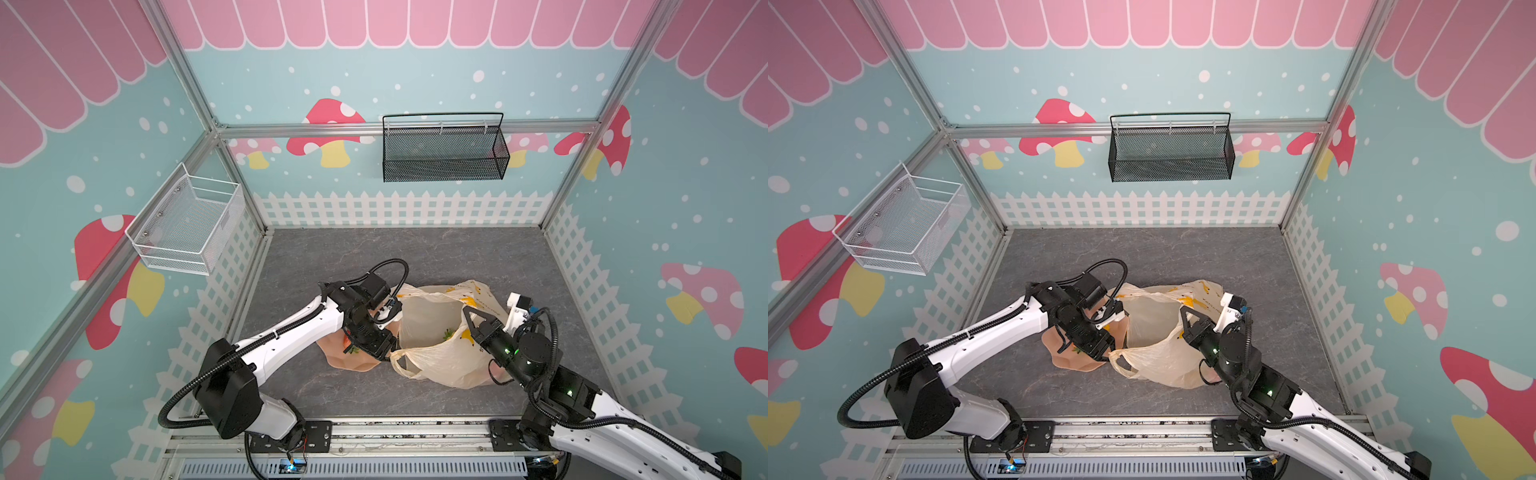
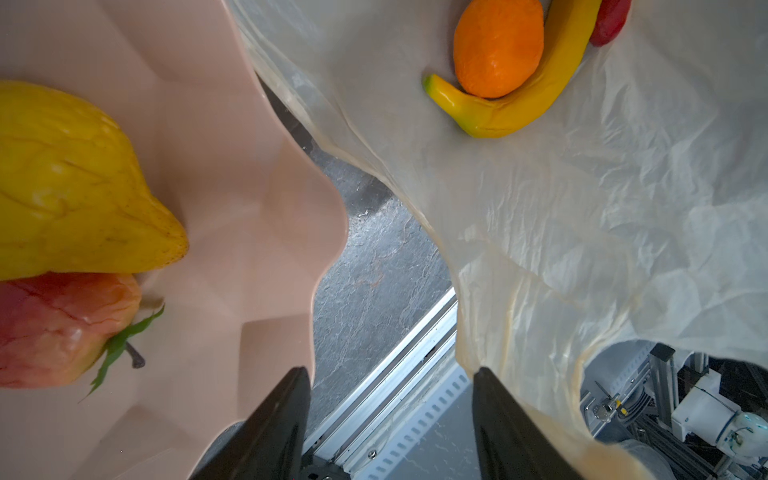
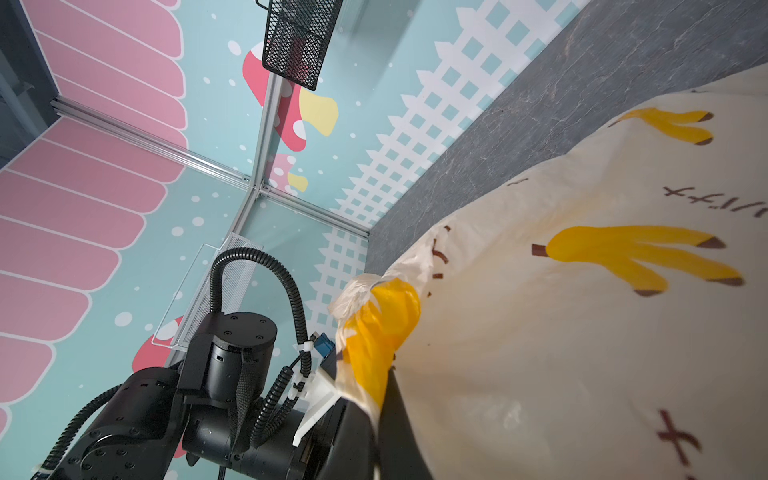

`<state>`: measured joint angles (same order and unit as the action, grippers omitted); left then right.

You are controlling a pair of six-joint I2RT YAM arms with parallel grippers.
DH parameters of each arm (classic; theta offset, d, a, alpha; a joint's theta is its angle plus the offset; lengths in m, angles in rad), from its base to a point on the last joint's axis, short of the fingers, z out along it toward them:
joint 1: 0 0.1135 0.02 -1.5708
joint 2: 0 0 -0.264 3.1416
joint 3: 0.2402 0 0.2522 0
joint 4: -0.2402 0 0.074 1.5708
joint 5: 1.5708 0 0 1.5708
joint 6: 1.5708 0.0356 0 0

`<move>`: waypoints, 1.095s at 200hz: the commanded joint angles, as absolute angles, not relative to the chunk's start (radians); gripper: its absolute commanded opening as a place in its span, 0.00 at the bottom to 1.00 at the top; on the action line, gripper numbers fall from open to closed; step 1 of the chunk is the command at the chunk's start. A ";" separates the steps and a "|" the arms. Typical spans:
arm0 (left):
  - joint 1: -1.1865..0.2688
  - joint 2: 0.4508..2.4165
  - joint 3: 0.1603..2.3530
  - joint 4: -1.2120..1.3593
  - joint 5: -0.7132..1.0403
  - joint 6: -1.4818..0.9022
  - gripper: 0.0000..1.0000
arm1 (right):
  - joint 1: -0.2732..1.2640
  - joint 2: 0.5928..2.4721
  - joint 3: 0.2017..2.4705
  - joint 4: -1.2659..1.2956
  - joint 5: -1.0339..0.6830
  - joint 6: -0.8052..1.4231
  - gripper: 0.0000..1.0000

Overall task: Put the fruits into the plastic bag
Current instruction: 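Lower the left gripper into the pink bowl and grasp the yellow lemon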

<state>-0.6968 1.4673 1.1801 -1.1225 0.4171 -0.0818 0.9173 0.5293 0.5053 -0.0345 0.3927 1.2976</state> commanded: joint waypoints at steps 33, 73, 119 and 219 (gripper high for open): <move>-0.568 1.340 1.109 -1.057 0.367 -0.207 0.63 | 0.920 0.510 0.509 -0.031 0.413 1.296 0.00; -0.437 1.287 1.095 -1.045 0.298 -0.286 0.64 | 0.920 0.507 0.509 -0.033 0.415 1.296 0.00; -0.425 1.324 1.111 -1.056 0.249 -0.273 0.64 | 0.919 0.507 0.509 -0.033 0.413 1.298 0.00; -0.516 1.527 1.197 -0.969 0.080 -0.311 0.66 | 0.920 0.521 0.514 -0.033 0.413 1.299 0.00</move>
<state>-0.4911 1.4849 1.1648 -1.0248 0.1436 -0.2790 0.9173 0.5179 0.5053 -0.0341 0.4000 1.2976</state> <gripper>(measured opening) 0.658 0.047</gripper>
